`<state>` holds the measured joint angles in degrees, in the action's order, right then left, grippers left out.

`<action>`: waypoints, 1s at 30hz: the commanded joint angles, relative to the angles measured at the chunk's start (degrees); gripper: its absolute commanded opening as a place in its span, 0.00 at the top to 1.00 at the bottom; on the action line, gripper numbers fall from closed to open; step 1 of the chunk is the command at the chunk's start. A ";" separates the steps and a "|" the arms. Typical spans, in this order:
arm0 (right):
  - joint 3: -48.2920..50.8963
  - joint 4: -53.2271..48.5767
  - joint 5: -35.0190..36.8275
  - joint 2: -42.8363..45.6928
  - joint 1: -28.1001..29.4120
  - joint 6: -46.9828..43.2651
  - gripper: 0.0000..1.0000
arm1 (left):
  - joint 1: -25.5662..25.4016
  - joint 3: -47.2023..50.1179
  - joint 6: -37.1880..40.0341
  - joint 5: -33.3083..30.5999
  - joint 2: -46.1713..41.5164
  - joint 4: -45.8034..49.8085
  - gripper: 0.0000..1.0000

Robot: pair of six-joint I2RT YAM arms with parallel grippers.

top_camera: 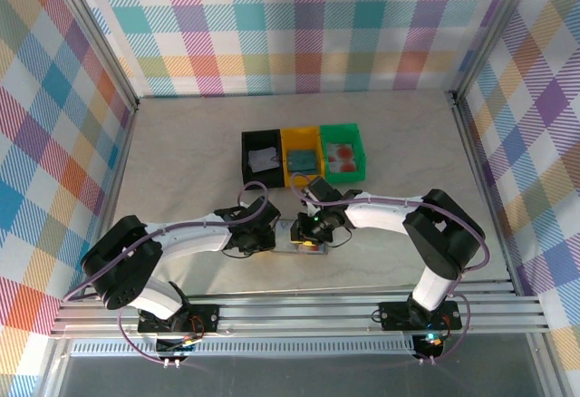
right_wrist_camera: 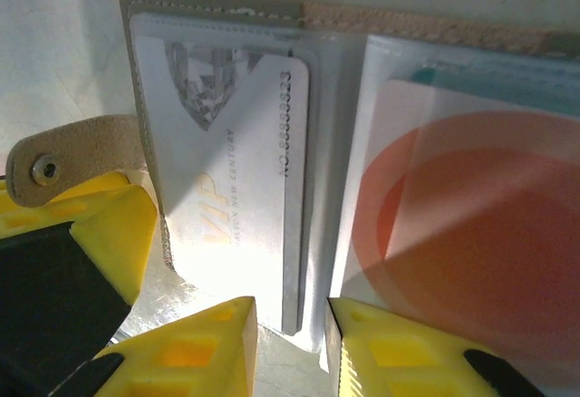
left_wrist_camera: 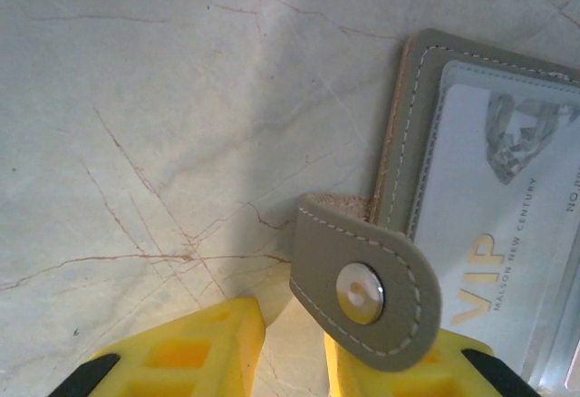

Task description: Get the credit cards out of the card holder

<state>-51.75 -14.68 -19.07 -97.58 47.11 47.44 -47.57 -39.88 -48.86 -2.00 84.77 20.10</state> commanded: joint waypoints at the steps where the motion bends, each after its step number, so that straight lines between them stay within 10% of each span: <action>1: -1.55 -0.80 0.77 -1.07 1.30 1.40 0.73 | -1.21 3.06 -1.32 3.49 1.48 8.92 0.73; 30: -0.79 6.33 3.98 -3.69 2.02 0.11 0.76 | -7.34 5.25 -5.05 7.97 15.25 -4.63 0.79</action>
<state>-53.93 -11.51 -15.07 -100.95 48.62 48.69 -50.70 -39.72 -51.68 -6.85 87.81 19.49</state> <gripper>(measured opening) 0.237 0.219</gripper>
